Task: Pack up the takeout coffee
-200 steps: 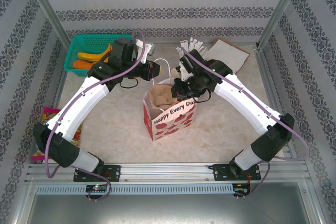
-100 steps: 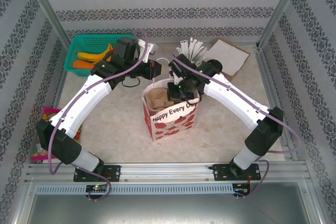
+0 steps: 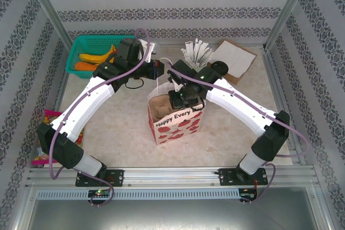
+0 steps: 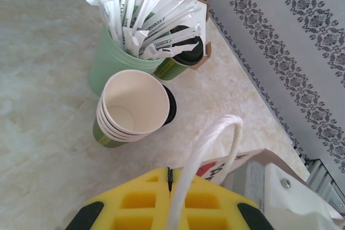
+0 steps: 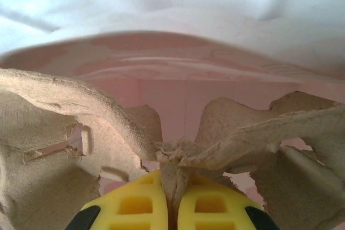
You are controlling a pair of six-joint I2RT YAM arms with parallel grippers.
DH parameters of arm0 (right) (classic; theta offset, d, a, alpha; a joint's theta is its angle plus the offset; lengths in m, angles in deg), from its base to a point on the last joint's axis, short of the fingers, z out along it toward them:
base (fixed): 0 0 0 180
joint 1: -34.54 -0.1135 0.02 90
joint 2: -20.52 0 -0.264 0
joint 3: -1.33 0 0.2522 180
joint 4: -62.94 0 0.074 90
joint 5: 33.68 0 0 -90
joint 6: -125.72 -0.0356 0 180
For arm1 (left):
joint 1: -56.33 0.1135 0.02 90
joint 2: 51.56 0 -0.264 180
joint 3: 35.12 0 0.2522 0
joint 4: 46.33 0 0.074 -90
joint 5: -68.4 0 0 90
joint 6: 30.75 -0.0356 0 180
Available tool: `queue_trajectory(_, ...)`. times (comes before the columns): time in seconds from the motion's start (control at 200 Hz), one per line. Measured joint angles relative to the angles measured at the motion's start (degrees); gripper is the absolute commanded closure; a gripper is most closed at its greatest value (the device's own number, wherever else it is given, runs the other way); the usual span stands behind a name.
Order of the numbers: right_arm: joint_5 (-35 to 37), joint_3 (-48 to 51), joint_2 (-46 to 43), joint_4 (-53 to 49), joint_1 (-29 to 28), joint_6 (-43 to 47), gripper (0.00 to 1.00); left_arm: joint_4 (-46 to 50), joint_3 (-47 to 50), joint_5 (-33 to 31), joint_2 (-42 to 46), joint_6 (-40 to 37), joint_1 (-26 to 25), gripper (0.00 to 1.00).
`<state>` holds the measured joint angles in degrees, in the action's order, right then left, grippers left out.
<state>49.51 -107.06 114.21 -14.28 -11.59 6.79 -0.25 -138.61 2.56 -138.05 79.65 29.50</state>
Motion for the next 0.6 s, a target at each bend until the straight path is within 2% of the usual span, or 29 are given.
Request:
queue_trajectory(0.26,-0.1,1.2,0.0,-1.1,-0.4,2.2,1.00,-3.7,3.5,-3.0,3.2,2.5,0.0,1.00)
queue_trajectory(0.6,-2.0,1.2,2.7,-3.2,-0.9,2.3,1.00,-11.1,8.1,-0.2,5.9,2.8,0.0,1.00)
